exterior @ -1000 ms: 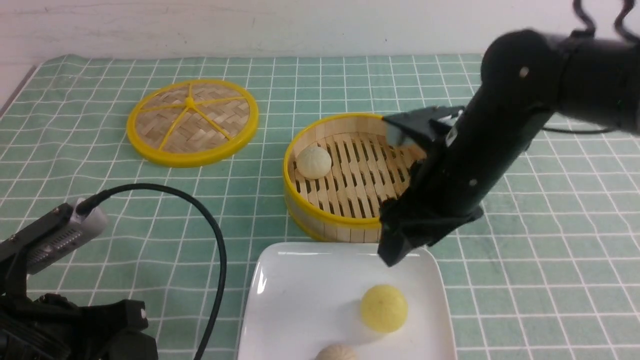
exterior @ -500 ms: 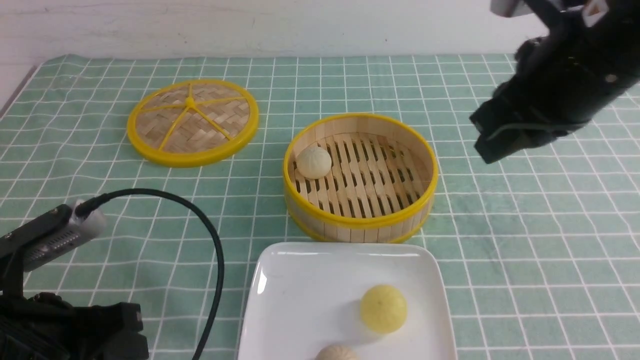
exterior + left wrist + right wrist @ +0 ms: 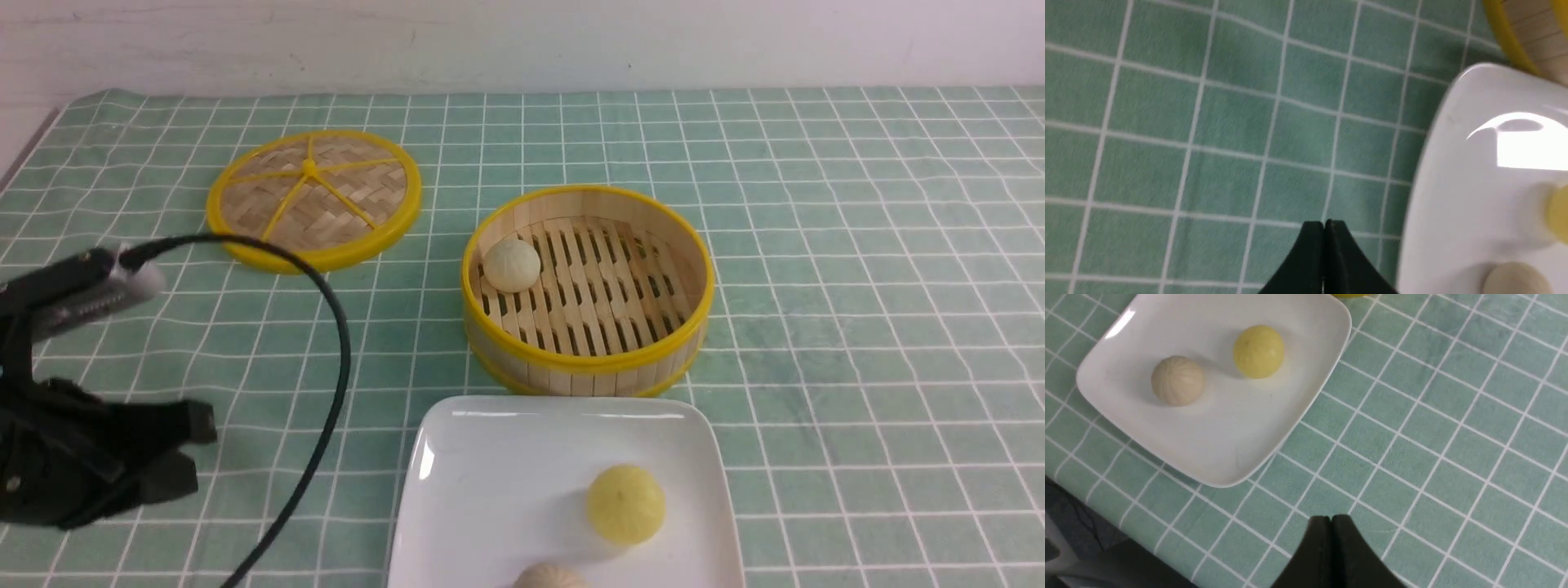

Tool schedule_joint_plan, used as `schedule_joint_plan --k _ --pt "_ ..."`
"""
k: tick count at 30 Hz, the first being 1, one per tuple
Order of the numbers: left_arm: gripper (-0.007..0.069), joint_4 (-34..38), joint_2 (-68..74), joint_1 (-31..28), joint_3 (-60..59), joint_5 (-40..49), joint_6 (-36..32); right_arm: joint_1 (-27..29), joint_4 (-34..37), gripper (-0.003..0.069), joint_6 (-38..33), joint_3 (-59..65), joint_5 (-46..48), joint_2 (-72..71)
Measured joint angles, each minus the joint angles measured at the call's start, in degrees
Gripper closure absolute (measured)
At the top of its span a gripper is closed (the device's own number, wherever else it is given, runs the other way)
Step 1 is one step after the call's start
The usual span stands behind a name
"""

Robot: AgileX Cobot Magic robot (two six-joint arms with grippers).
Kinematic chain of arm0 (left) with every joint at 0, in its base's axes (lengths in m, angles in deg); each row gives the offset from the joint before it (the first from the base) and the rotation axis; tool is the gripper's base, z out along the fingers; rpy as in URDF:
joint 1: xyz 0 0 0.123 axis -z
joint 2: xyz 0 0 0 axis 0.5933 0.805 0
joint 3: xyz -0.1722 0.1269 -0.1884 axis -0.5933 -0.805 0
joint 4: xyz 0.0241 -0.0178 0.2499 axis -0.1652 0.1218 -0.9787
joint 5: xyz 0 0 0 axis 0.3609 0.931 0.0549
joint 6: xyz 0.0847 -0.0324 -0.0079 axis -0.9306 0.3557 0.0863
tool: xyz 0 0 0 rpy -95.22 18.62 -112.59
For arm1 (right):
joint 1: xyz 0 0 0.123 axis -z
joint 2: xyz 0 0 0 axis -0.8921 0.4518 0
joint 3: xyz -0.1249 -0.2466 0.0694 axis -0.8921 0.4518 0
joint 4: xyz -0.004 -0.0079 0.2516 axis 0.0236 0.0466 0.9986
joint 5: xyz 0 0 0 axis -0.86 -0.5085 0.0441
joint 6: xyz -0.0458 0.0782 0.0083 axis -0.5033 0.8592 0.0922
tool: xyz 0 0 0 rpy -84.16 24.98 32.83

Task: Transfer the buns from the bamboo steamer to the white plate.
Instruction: 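Reach into the bamboo steamer and grasp a bun with the left gripper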

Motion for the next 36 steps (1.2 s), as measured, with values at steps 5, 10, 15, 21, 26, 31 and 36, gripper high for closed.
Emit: schedule_joint_plan --k 5,10,15,21,26,31,36 --pt "0.0623 5.8 7.4 0.0 10.7 3.3 -3.9 0.0 -3.4 0.0672 0.0 7.8 -4.4 -5.6" --pt "0.0623 9.9 19.1 2.9 25.6 10.6 -6.4 0.0 -6.3 0.067 0.0 14.8 -7.0 -6.6" --pt "0.0613 4.3 30.7 12.2 38.8 13.3 -3.0 0.0 -6.7 0.0667 0.0 17.6 -10.3 -6.6" --pt "0.0534 -7.1 43.2 21.0 53.6 14.7 6.6 0.0 -6.7 0.0664 0.0 17.7 -11.9 -6.6" --pt "0.0398 -18.0 52.2 26.4 63.1 16.2 12.5 0.0 -6.7 0.0659 0.0 17.7 -12.4 -6.6" --pt "0.0232 -26.2 58.9 29.8 68.7 15.6 14.7 0.0 -6.7 0.0659 0.0 17.7 -12.7 -6.6" --pt "0.0151 -29.1 62.2 30.9 70.2 13.0 15.1 0.0 -7.1 0.0657 0.0 17.7 -12.8 -6.6"
